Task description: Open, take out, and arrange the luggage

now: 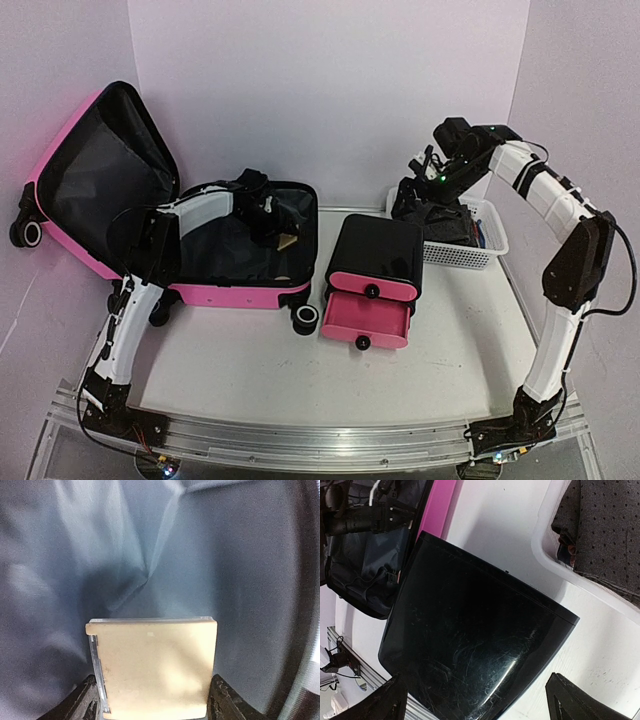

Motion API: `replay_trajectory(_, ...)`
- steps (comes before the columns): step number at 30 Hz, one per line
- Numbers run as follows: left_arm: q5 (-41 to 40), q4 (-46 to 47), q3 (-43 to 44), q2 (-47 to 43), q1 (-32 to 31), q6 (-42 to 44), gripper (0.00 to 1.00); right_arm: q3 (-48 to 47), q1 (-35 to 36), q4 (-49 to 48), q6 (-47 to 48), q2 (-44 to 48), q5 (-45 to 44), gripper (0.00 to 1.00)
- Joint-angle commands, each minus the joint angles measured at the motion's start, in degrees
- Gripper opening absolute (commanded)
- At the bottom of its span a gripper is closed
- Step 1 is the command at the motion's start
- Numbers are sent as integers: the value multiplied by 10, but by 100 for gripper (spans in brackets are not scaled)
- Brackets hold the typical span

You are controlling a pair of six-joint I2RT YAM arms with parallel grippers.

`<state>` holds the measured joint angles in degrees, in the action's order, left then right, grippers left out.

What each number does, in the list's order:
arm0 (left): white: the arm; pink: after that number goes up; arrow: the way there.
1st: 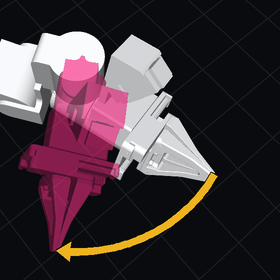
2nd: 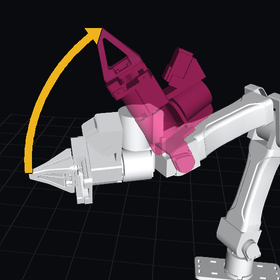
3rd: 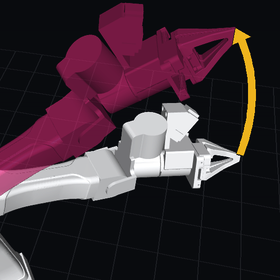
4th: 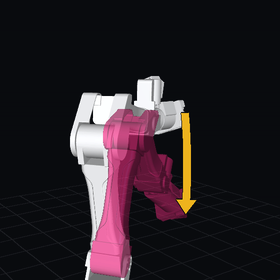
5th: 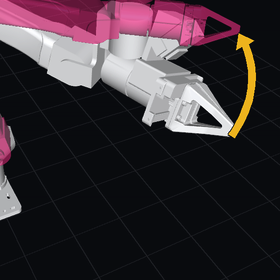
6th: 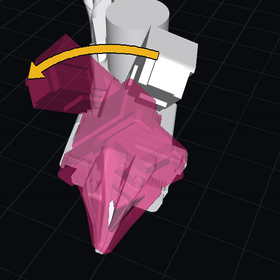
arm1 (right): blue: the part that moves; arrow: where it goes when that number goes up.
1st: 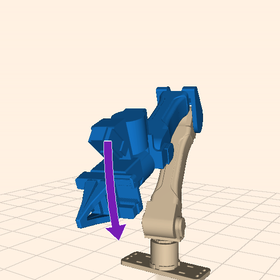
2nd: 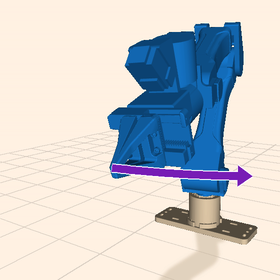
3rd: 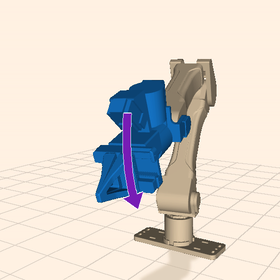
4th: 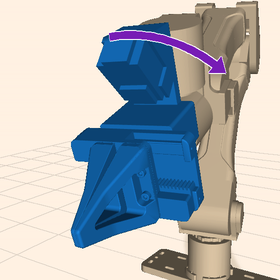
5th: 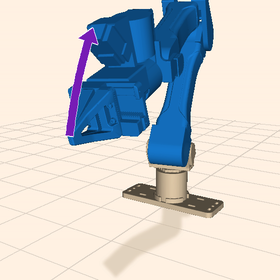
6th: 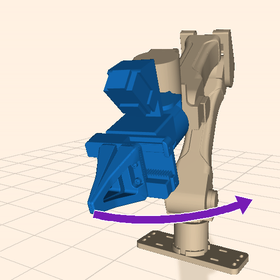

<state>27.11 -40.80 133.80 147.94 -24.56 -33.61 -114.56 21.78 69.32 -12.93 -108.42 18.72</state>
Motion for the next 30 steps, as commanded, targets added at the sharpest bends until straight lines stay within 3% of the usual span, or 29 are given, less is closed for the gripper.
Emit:
replay_trajectory(1,30,7,12,-112,19,-12,58,-4,-2,-29,-4,32,-7,98)
replay_trajectory(8,50,11,-19,-212,20,24,57,-67,-2,-39,-29,1,23,98)
replay_trajectory(13,-23,16,-77,-309,-7,148,57,-141,-1,-65,-93,-45,88,98)
replay_trajectory(18,-121,86,-212,-412,-74,316,57,-118,5,-174,-188,-53,170,95)
replay_trajectory(22,-125,185,-327,-485,-98,375,56,-99,40,-284,-256,-51,197,95)
replay_trajectory(25,-150,228,-394,-524,-118,418,55,-93,75,-327,-317,-61,185,89)
replay_trajectory(30,-190,259,-444,-556,-150,456,55,-95,133,-400,-383,-92,194,70)
